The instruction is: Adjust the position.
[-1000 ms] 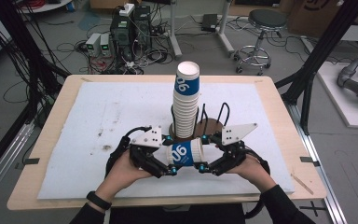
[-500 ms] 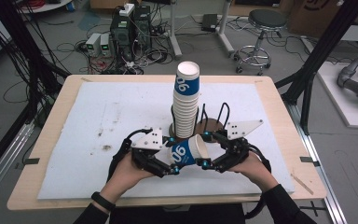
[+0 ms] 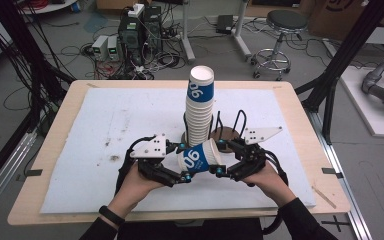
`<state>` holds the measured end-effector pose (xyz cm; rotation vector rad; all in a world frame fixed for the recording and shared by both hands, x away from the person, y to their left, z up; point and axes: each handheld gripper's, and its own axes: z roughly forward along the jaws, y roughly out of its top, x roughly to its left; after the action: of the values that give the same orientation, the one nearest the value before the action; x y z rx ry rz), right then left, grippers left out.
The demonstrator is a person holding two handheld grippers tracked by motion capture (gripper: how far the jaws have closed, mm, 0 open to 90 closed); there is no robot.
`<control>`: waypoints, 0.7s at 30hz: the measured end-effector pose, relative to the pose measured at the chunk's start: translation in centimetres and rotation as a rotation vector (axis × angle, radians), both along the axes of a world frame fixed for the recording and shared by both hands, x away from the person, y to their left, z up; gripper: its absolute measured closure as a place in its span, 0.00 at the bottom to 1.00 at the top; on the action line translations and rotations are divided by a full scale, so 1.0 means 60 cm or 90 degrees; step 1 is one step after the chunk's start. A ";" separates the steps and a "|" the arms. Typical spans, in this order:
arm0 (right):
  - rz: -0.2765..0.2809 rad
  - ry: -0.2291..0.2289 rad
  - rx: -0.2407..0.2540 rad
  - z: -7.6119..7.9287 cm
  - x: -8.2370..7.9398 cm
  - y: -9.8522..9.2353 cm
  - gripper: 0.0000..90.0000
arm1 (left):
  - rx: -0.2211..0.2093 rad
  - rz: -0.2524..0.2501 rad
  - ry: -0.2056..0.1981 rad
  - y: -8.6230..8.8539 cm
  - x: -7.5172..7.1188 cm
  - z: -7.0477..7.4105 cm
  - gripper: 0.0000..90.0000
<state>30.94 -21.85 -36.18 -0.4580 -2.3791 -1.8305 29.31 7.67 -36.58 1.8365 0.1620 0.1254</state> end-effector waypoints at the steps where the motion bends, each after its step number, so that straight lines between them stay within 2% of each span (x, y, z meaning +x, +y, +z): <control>1: 0.000 0.000 -0.001 -0.001 -0.001 0.002 0.17 | 0.000 -0.002 0.004 -0.002 0.000 -0.001 0.34; 3: -0.003 -0.017 0.002 0.000 -0.003 0.003 0.19 | 0.010 -0.002 0.005 -0.006 -0.001 -0.003 0.33; 7: -0.001 -0.045 -0.002 0.004 -0.006 0.000 0.23 | 0.038 -0.003 0.030 -0.014 -0.001 -0.004 0.32; 11: 0.002 -0.065 -0.021 0.009 -0.009 -0.001 0.25 | 0.087 0.008 0.009 -0.024 -0.007 0.004 0.28; 15: 0.012 -0.106 -0.072 0.016 -0.018 0.006 0.25 | 0.136 0.019 -0.013 -0.034 -0.012 0.009 0.24; 18: 0.021 -0.133 -0.102 0.017 -0.023 0.014 0.25 | 0.168 0.012 -0.022 -0.042 -0.015 0.004 0.24; 20: 0.020 -0.141 -0.103 0.017 -0.025 0.018 0.23 | 0.175 -0.002 -0.028 -0.045 -0.015 0.001 0.32; 21: 0.021 -0.139 -0.101 0.017 -0.025 0.019 0.21 | 0.165 -0.005 -0.028 -0.043 -0.014 0.000 0.32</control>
<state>29.45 -20.73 -35.15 -0.2404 -2.6708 -1.7674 28.47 5.07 -36.60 2.0896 0.1115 0.1891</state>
